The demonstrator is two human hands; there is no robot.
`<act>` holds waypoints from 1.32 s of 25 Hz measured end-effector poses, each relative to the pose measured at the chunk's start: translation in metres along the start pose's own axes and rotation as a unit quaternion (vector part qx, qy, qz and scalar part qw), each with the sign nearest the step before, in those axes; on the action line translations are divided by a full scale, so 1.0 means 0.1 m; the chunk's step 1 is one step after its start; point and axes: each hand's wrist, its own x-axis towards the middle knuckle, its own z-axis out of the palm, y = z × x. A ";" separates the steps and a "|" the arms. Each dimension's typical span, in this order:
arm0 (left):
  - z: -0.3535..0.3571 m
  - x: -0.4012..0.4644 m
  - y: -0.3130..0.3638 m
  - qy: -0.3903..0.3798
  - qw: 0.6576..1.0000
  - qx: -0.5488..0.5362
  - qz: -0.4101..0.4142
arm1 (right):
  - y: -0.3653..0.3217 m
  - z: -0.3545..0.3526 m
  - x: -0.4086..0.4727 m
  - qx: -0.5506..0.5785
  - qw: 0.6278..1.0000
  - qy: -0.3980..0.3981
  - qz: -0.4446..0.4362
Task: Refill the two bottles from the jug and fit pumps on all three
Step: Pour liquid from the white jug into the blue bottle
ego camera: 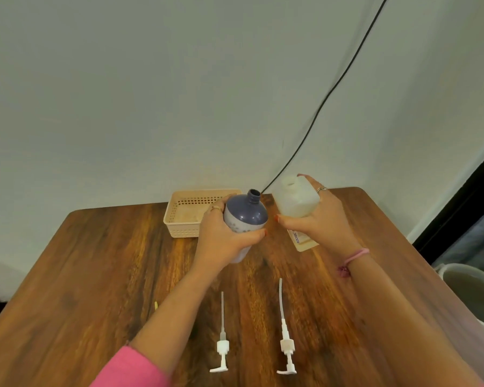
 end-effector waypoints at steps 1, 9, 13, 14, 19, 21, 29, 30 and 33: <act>-0.04 0.03 0.05 -0.001 1.000 0.000 0.011 | -0.07 -0.02 0.07 -0.009 1.000 -0.003 -0.008; -0.27 0.24 0.42 0.007 0.998 0.022 0.057 | -0.39 -0.12 0.52 -0.104 0.991 -0.053 -0.067; -0.37 0.30 0.48 0.000 0.998 0.017 0.057 | -0.55 -0.16 0.63 -0.157 0.980 -0.078 -0.097; -0.39 0.31 0.48 0.001 0.998 0.018 0.057 | -0.59 -0.17 0.66 -0.167 0.977 -0.081 -0.106; -0.43 0.31 0.52 0.009 0.998 0.012 0.053 | -0.72 -0.22 0.75 -0.216 0.963 -0.091 -0.130; -0.44 0.30 0.54 0.009 0.999 0.004 0.052 | -0.74 -0.22 0.77 -0.237 0.958 -0.088 -0.135; -0.48 0.25 0.58 0.022 0.999 -0.027 0.038 | -0.89 -0.25 0.75 -0.258 0.951 -0.082 -0.147; -0.49 0.24 0.58 0.022 0.999 -0.031 0.035 | -0.90 -0.26 0.74 -0.260 0.950 -0.080 -0.151; -0.50 0.23 0.58 0.023 0.999 -0.035 0.034 | -0.94 -0.27 0.72 -0.267 0.947 -0.077 -0.160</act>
